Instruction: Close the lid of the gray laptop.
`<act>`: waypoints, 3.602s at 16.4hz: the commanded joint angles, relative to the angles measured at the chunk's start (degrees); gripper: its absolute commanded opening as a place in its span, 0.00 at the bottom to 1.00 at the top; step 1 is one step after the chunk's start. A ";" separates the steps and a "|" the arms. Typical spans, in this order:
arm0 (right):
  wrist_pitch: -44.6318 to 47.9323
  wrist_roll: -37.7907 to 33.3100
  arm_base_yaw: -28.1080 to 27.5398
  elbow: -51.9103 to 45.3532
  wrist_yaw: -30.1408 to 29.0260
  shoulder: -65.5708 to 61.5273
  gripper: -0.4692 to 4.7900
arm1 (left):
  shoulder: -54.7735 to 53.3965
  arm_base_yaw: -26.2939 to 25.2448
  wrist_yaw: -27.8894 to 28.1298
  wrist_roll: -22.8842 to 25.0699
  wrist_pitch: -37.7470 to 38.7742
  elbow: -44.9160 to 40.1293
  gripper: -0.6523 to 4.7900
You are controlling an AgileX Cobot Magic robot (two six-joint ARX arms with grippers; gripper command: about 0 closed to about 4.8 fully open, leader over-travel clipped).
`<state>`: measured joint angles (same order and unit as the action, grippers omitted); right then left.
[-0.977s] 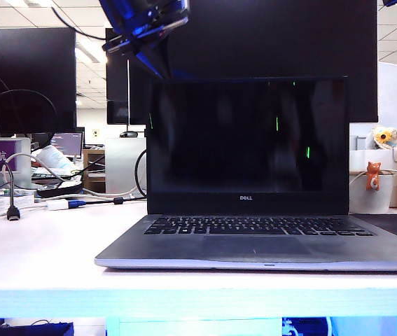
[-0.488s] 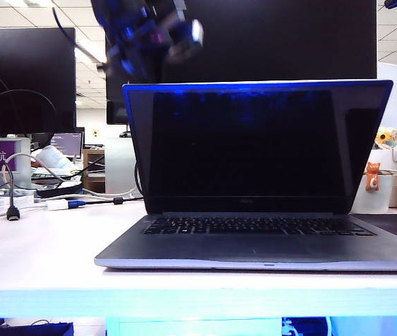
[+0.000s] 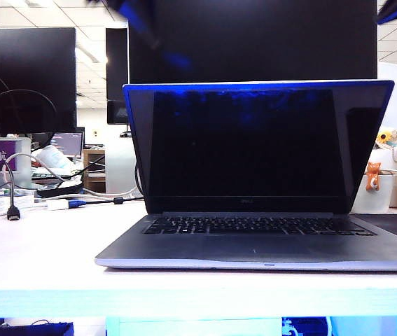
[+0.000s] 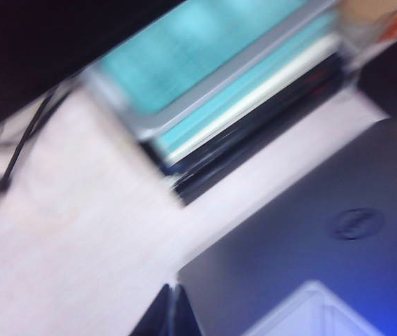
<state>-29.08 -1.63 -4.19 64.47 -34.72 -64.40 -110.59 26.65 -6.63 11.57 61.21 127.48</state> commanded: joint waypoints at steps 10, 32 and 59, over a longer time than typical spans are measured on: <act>-4.15 1.46 4.02 0.26 -2.93 0.04 0.09 | -3.04 1.73 -3.61 -4.68 11.52 0.11 0.11; -4.17 3.19 4.20 0.26 -3.91 0.02 0.09 | -3.13 7.85 2.38 -6.34 14.10 -13.27 0.11; -4.96 3.52 4.17 0.22 -2.32 -0.20 0.09 | 18.16 12.50 -1.29 -16.68 -25.75 -62.40 0.11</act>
<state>-34.52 1.58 -0.05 64.47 -37.08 -64.75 -93.19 39.07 -8.49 -4.60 36.91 65.06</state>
